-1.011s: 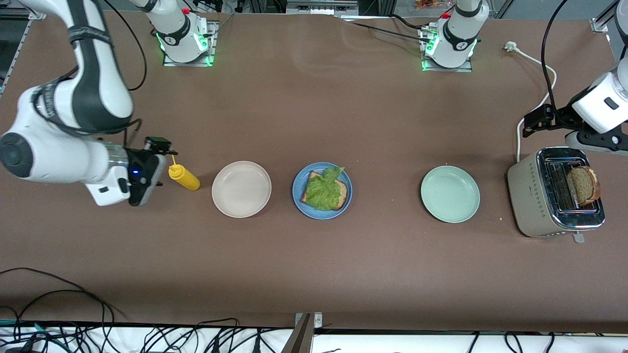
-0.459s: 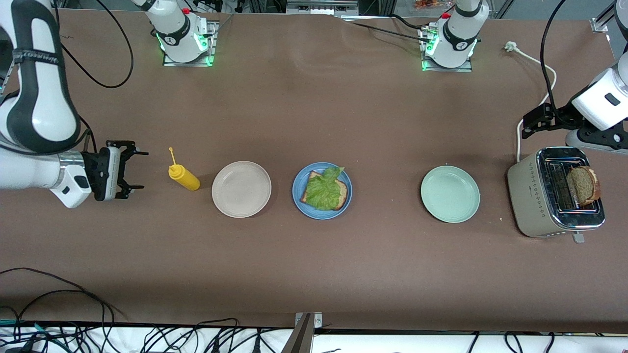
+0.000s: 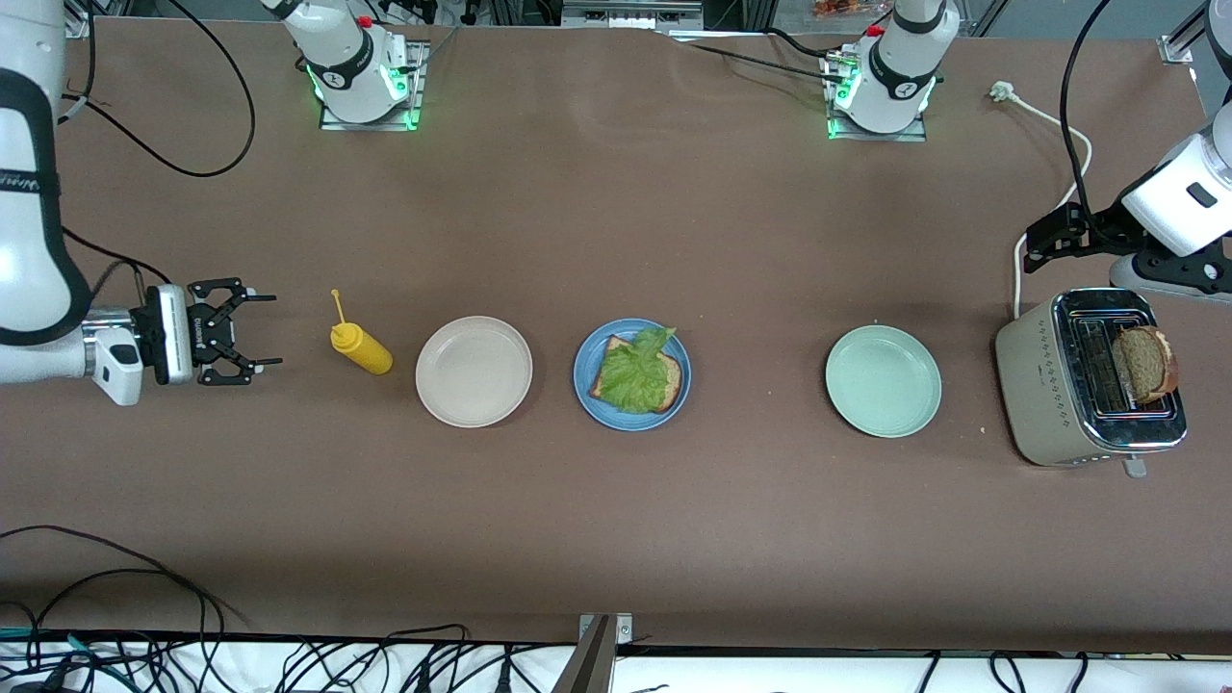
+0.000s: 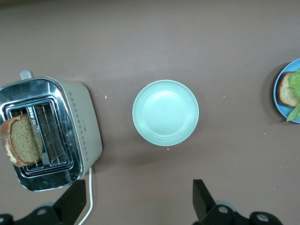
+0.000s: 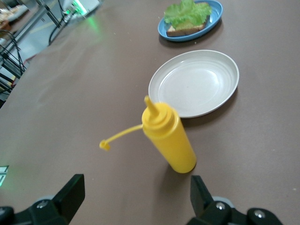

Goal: Make sandwich in blue plate with both arms
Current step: 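Open the right gripper beside the mustard bottle, then close the right gripper around the mustard bottle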

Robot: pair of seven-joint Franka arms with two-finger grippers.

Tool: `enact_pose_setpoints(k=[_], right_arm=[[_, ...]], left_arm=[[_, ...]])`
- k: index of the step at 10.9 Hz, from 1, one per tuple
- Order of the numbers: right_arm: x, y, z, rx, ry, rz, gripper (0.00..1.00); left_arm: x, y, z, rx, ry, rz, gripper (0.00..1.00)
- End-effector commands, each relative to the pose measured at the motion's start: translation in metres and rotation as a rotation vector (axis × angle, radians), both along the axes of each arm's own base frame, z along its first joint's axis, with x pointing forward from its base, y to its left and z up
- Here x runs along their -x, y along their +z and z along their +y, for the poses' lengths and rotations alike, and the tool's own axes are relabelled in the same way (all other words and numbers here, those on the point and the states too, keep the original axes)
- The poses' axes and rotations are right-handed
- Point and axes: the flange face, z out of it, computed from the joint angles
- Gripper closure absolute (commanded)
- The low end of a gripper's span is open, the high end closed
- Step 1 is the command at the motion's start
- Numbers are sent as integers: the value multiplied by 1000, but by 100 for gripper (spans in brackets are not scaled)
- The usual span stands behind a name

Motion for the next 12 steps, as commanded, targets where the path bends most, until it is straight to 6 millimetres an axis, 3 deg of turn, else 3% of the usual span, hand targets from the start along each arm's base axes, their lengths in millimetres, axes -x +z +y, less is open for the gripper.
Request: enact_pose_setpoints(k=[1,5,9,12], right_arm=[[5,-47,-7,-141,3,-6,0],[5,-99,4,-292,28,-115,0],[10,-136,11,-323,27,-113,0],[7,-160,31,-316,32,-146,0]], left_arm=[[-4,6,0,-21,-4,-8,0],[-4,6,-1,-21,-6,-8,0],[-4,6,-1,-21,-6,-8,0],[-4,6,0,-21,-4,-8,0]])
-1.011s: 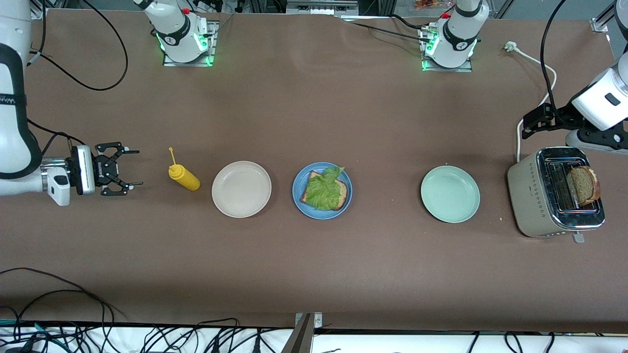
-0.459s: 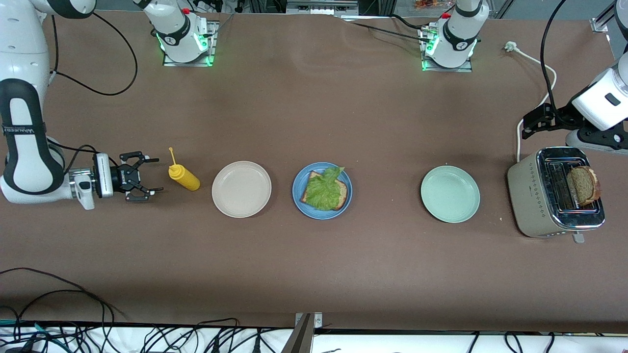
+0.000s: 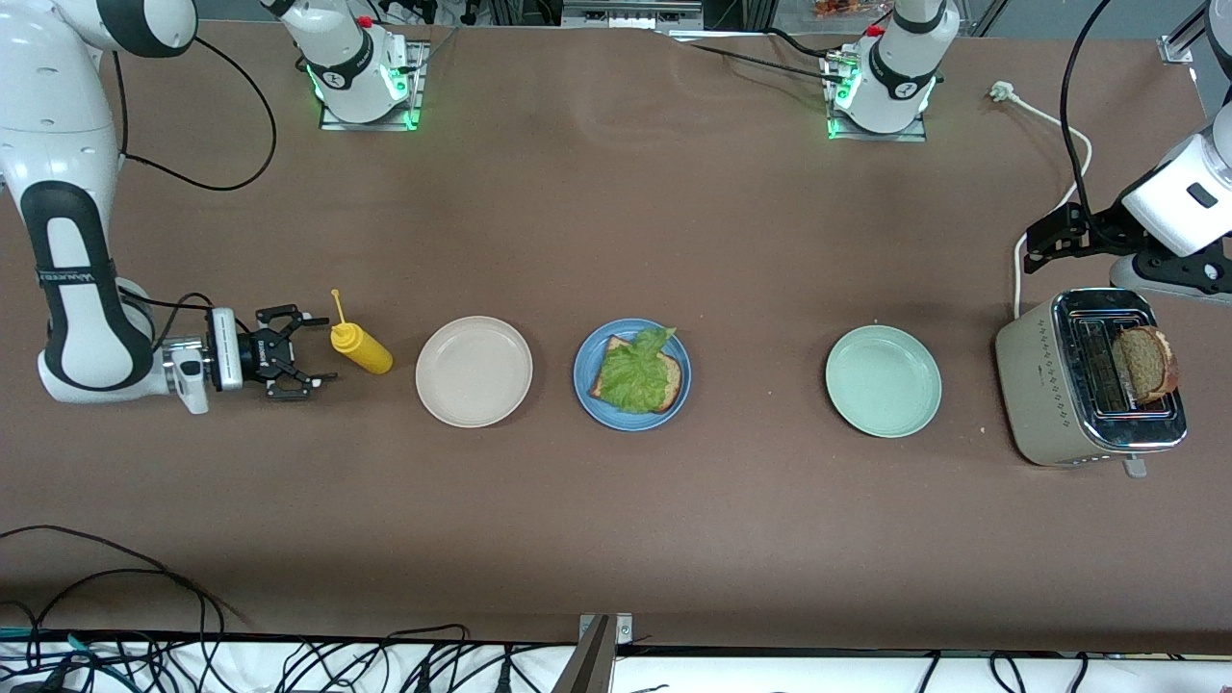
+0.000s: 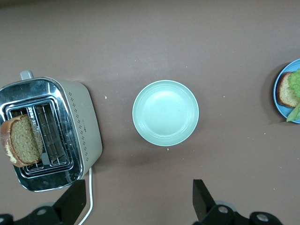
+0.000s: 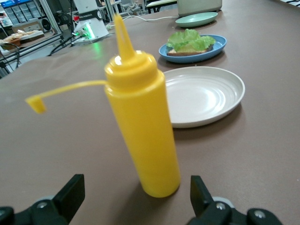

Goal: Make sandwich in blue plate with both arms
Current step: 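Close the right gripper around the mustard bottle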

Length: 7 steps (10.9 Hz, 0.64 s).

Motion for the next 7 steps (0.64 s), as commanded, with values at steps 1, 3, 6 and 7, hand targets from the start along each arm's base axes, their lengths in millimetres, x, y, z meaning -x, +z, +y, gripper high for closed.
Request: enact_pose_setpoints(k=[1,3,6,7], right_arm=[[-3,-20,24,-13,-5,-30,0],[-7,-23,41,-28,-18,-35,0],[-11,-23,55,-34,-22,-43,31],[-12,-23,54,-25,-28,-48,61]], left_arm=[[-3,5,1,-21,-3,-8,0],[-3,5,1,-21,-3,-8,0],[-3,5,1,-21,-3,-8,0],[-3,5,1,-21,-3,-8,0]])
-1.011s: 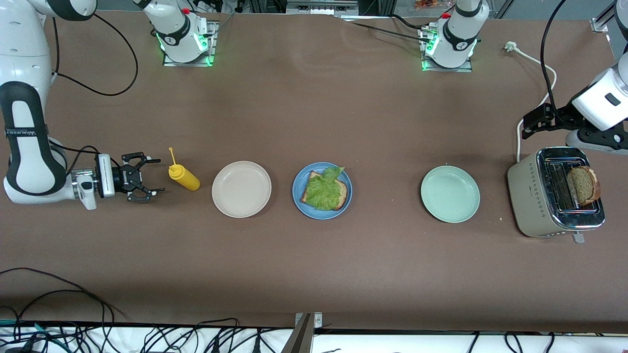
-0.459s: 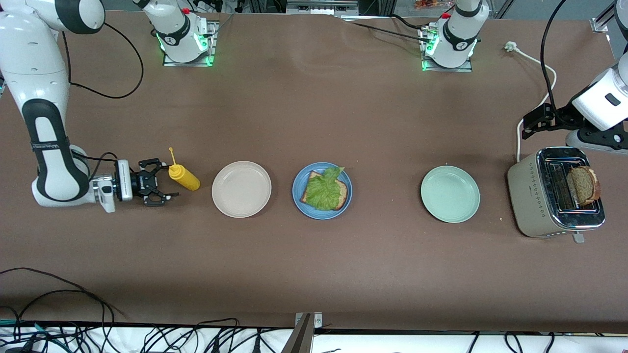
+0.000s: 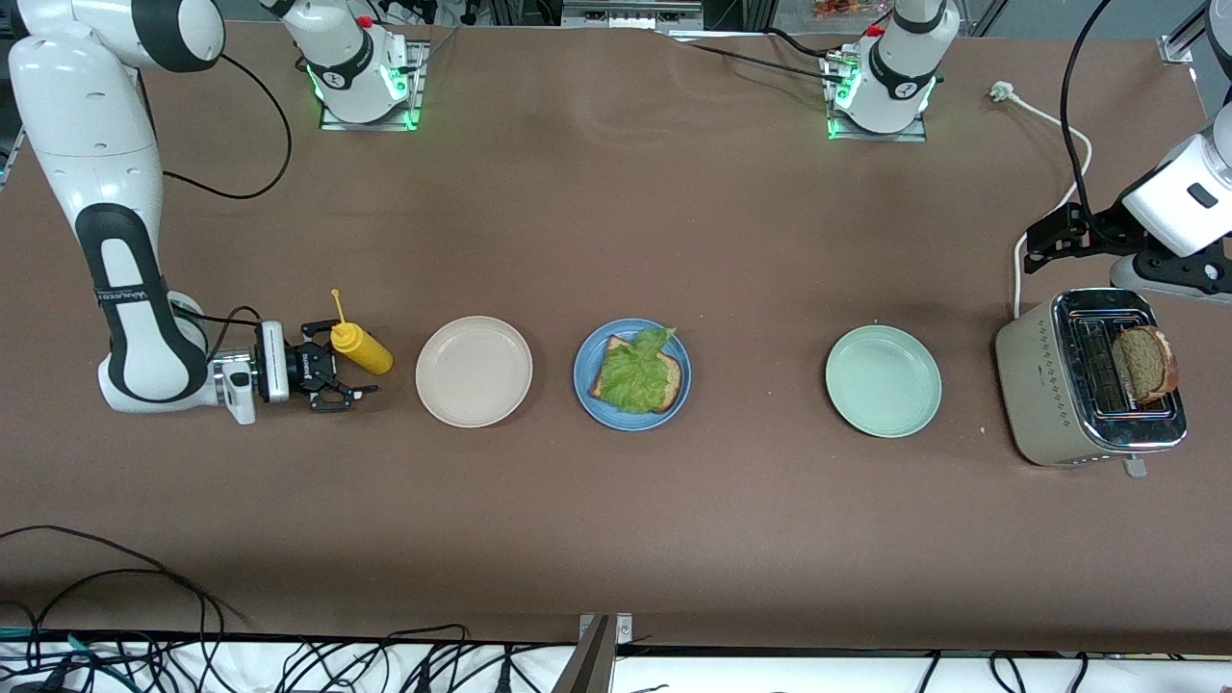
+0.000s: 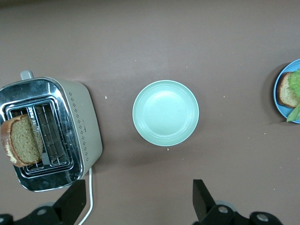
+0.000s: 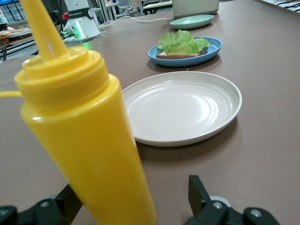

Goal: Make sandwich in blue plate with both arms
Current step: 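Close the right gripper around the mustard bottle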

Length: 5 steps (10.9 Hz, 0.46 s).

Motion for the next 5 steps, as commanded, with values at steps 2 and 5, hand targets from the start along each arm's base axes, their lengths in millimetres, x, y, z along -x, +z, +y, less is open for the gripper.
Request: enact_pose_setpoints(k=[2,5], right_arm=[[-7,2,-1,26,-35,-38,100],[-25,27,38,160,-61,39,100]], left_arm=[[-3,5,1,-21,-3,-7,0],[-3,5,1,-21,-3,-7,0]])
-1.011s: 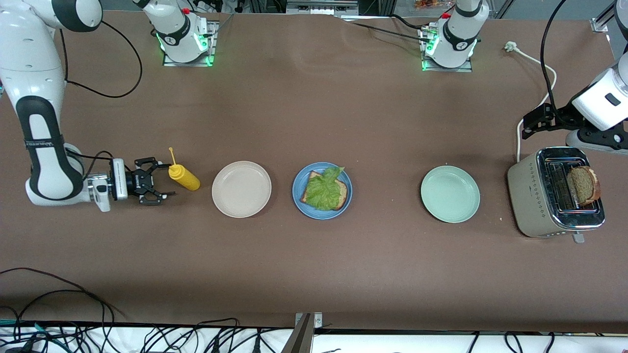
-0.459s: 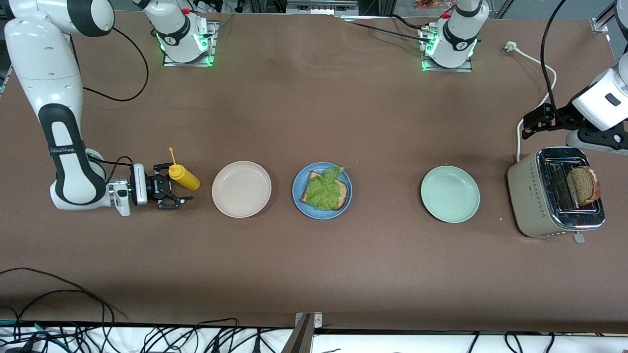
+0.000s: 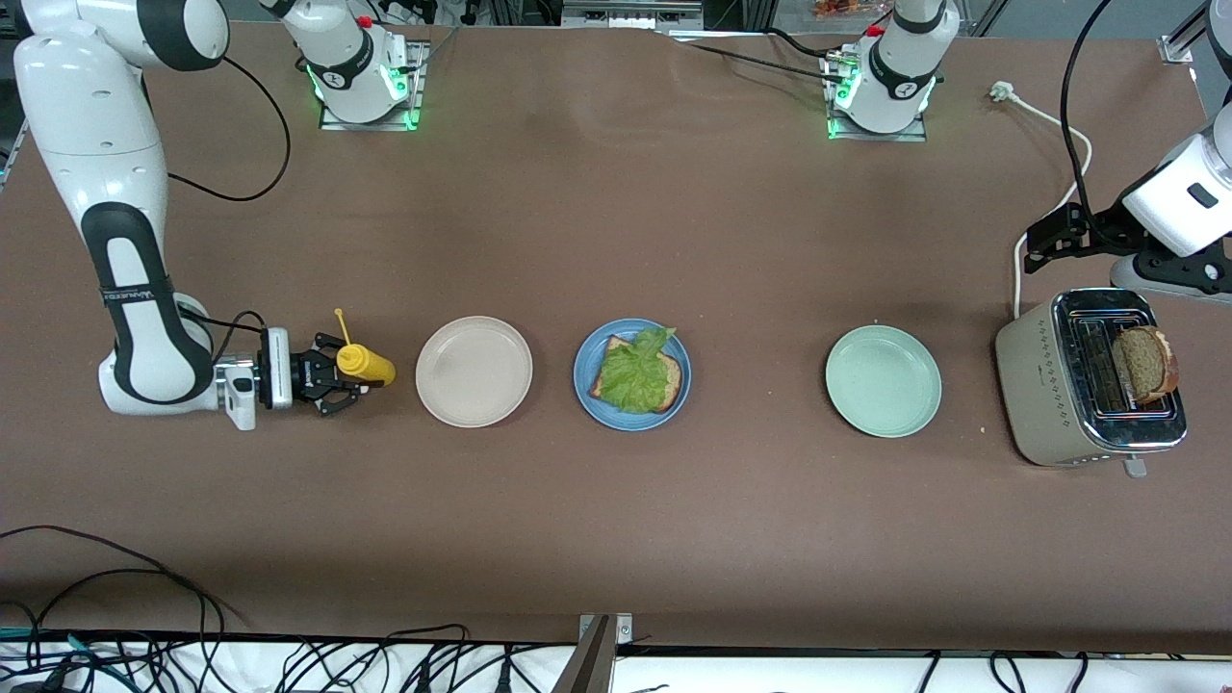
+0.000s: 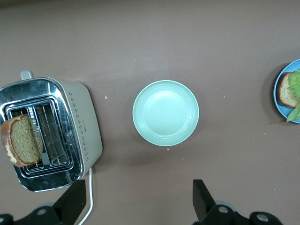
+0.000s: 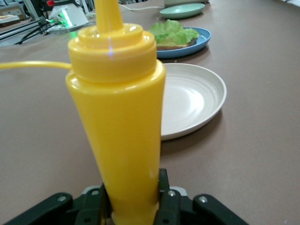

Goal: Make sandwich in blue plate with both arms
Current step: 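Lift the mustard bottle and carry it over the blue plate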

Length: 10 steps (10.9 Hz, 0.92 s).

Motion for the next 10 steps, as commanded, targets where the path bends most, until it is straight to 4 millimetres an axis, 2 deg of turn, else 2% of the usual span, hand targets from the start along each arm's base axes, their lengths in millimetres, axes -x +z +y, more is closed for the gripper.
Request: enact_pose_setpoints(k=[1,6,10], right_arm=[[-19,39,48,175,-48,107,100],[-28,117,172,528,-182,239,100],[-4,147,266,748,-273,270,100]], left_arm=[[-3,5,1,-21,-3,-7,0],[-3,6,1,-21,-3,-9,0],[-3,6,2,-21,-2,-9,0]])
